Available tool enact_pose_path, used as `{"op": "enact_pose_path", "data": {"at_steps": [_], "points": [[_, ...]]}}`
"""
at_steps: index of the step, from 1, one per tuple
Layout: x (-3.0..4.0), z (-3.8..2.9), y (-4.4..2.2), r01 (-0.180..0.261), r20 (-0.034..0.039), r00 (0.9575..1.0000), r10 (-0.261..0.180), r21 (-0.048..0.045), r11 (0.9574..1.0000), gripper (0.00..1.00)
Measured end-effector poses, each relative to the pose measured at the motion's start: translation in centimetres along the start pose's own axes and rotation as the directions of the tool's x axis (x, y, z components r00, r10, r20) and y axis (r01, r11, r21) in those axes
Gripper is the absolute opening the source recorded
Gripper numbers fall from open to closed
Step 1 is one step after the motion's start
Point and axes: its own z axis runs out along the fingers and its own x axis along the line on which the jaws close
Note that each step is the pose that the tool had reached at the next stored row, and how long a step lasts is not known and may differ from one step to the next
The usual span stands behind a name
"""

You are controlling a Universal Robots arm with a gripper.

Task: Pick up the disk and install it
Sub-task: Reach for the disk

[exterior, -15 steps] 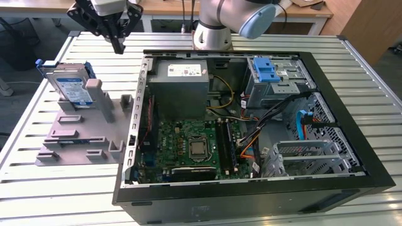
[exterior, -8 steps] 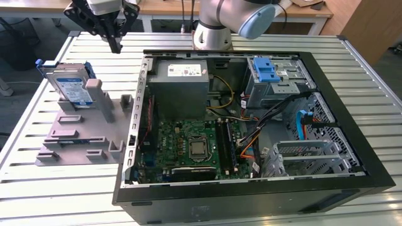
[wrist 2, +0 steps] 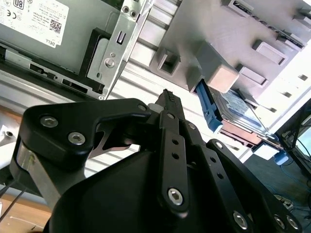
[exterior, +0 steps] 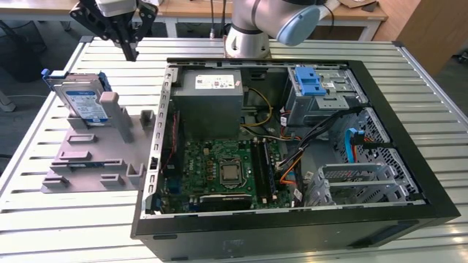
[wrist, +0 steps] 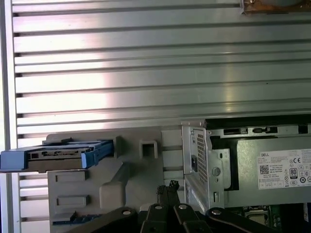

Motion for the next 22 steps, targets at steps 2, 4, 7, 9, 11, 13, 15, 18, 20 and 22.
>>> {"op": "enact_pose_path", "data": {"at_steps": [2, 4, 7, 9, 11, 13, 15, 18, 20, 22], "points": [[0.19, 0.01, 0.06, 0.000, 0.0000, 1.0000, 0.000, 0.0000, 1.0000, 0.11], [0.39, 0.02, 0.12, 0.000, 0.0000, 1.0000, 0.000, 0.0000, 1.0000, 0.11], [0.68, 0.04, 0.21, 0.000, 0.0000, 1.0000, 0.000, 0.0000, 1.0000, 0.11], [0.87, 0.05, 0.27, 0.000, 0.0001, 1.0000, 0.000, 0.0000, 1.0000, 0.11], [1.17, 0.07, 0.35, 0.000, 0.0000, 1.0000, 0.000, 0.0000, 1.0000, 0.11], [1.38, 0.08, 0.41, 0.000, 0.0000, 1.0000, 0.000, 0.0000, 1.0000, 0.11], [1.57, 0.09, 0.47, 0.000, 0.0000, 1.0000, 0.000, 0.0000, 1.0000, 0.11], [1.86, 0.10, 0.55, 0.000, 0.0000, 1.0000, 0.000, 0.0000, 1.0000, 0.11], [2.06, 0.11, 0.61, 0.000, 0.0000, 1.0000, 0.000, 0.0000, 1.0000, 0.11], [2.25, 0.12, 0.66, 0.000, 0.0000, 1.0000, 0.000, 0.0000, 1.0000, 0.11]]}}
